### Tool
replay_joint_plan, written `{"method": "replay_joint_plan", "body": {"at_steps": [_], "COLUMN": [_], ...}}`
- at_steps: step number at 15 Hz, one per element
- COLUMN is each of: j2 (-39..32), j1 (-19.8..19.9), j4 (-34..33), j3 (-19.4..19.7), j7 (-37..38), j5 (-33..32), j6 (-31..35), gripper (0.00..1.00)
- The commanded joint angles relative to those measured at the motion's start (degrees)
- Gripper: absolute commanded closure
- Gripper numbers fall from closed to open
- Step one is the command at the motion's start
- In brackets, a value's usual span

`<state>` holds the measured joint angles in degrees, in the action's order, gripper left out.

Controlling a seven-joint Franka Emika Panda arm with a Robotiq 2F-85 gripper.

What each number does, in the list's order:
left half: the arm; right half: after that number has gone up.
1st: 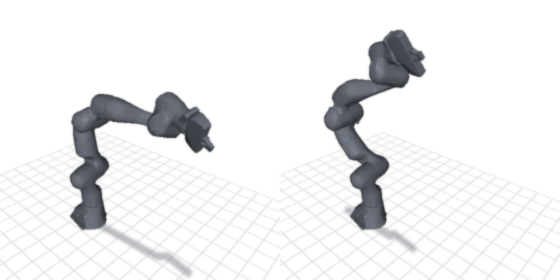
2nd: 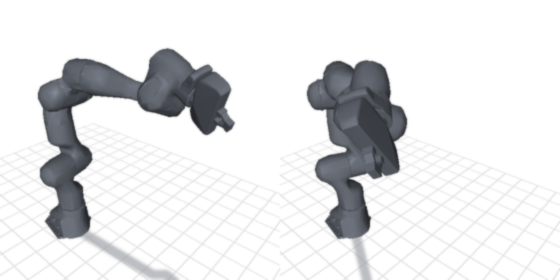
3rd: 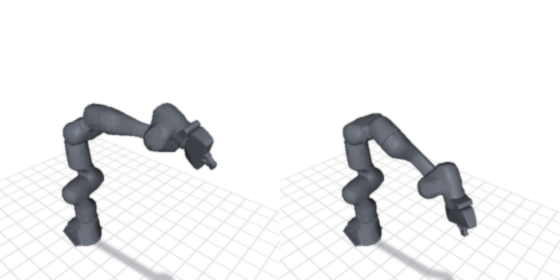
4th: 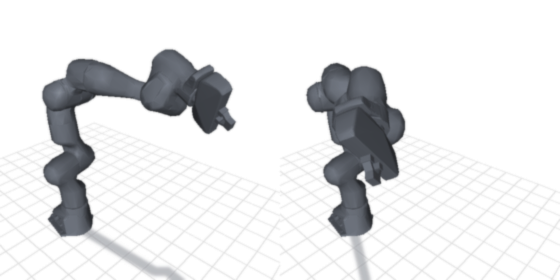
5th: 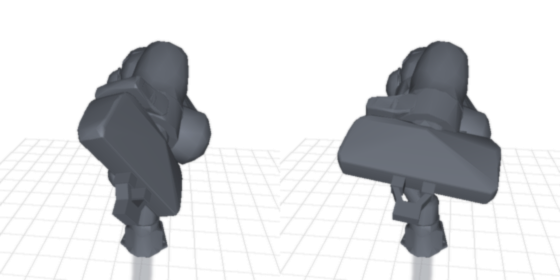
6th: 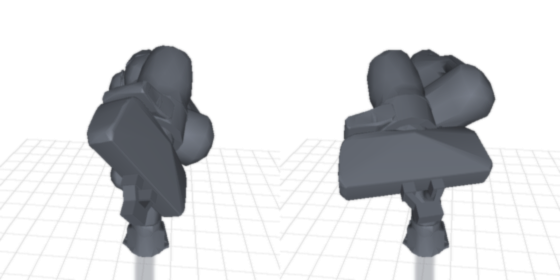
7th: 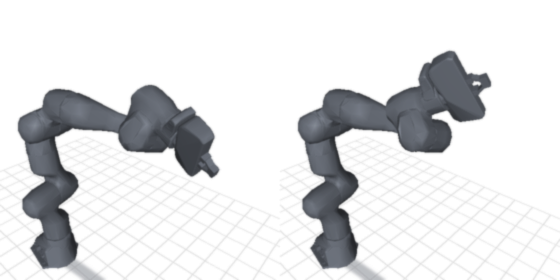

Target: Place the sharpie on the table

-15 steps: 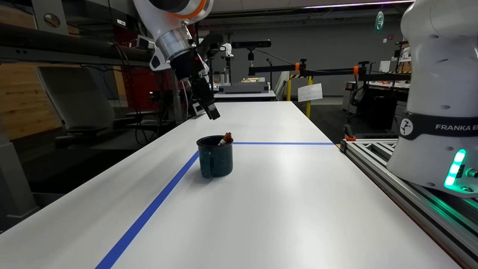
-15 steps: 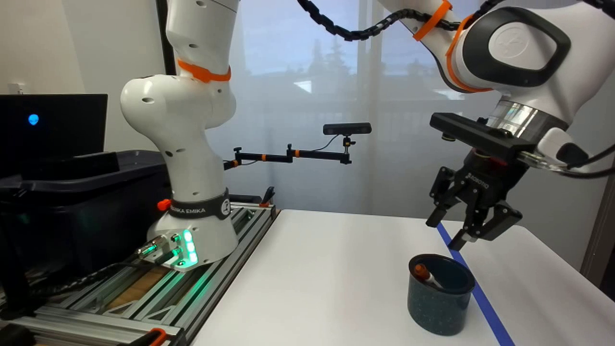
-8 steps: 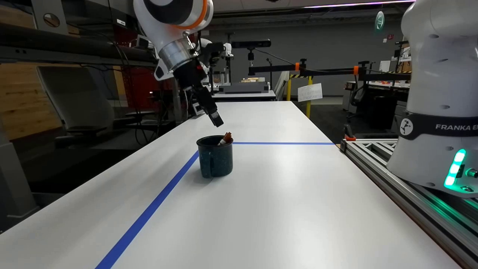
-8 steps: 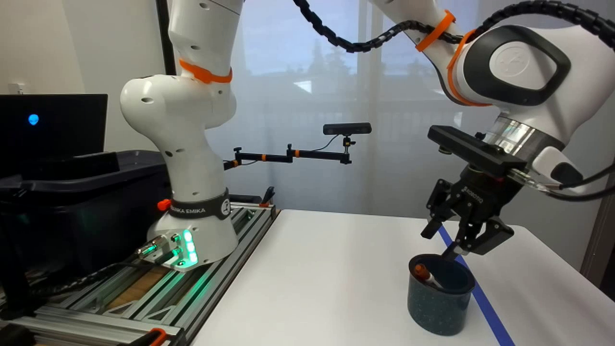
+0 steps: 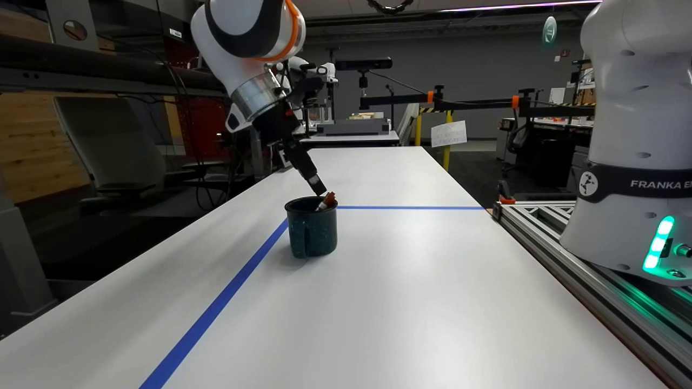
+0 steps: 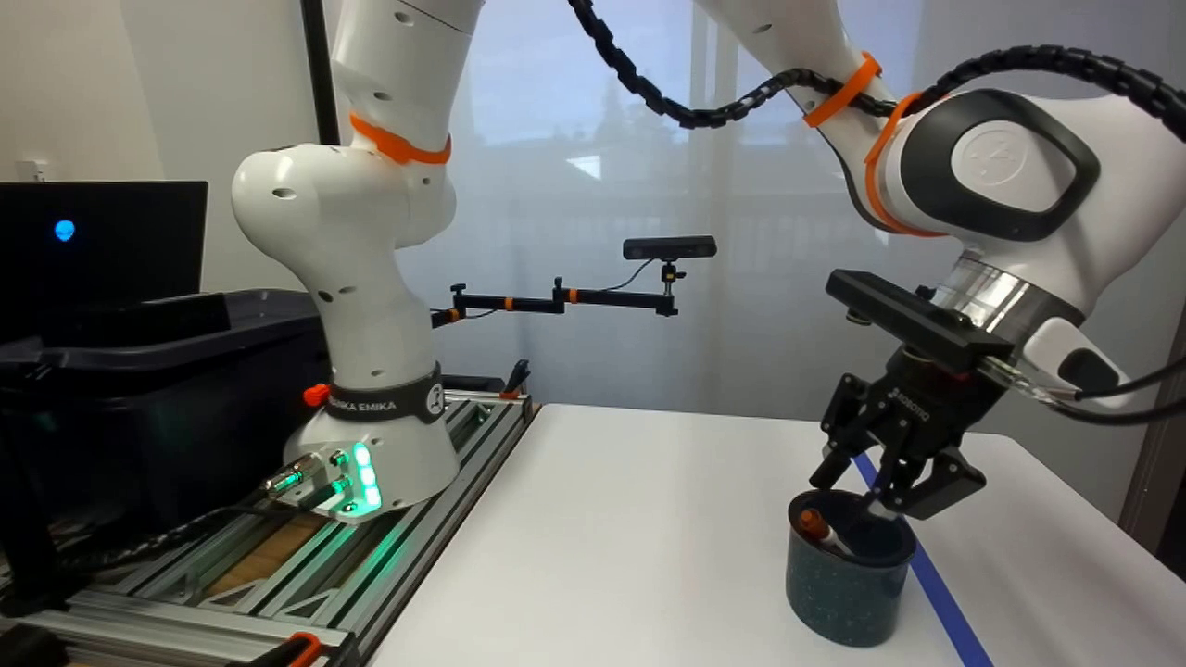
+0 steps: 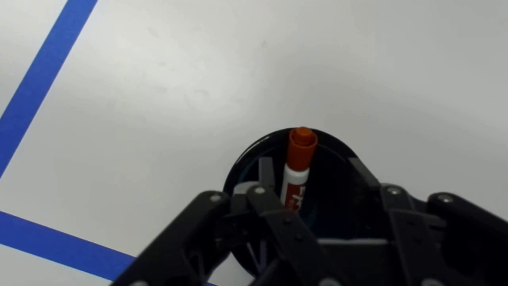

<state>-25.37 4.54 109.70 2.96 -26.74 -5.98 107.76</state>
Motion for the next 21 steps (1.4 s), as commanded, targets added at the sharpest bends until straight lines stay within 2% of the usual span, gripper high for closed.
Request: {"method": "replay_joint_plan", "body": {"at_steps": [1,12,13,14,16,19,20,21], "j2": [-1.61,-3.18,-3.3,-3.43,-3.57,-3.7,-3.71,-3.75], "j1": [0.21,0.0,-0.04,-0.01,0.0,0.08,0.1,0.14], "j4": [-1.59,-1.96,-2.0,-2.08,-2.15,-2.3,-2.32,-2.35], "j3": [-0.81,-1.77,-1.82,-1.87,-1.91,-1.86,-1.83,-1.84], "j7": [2.5,3.13,3.24,3.23,3.27,3.36,3.38,3.35], "j5": [-2.12,-3.33,-3.41,-3.37,-3.44,-3.38,-3.41,-3.33], "j6": [0.0,-0.37,-0.37,-0.44,-0.54,-0.71,-0.72,-0.81], "gripper": [0.56,0.55,0.56,0.65,0.76,0.81,0.77,0.77]}}
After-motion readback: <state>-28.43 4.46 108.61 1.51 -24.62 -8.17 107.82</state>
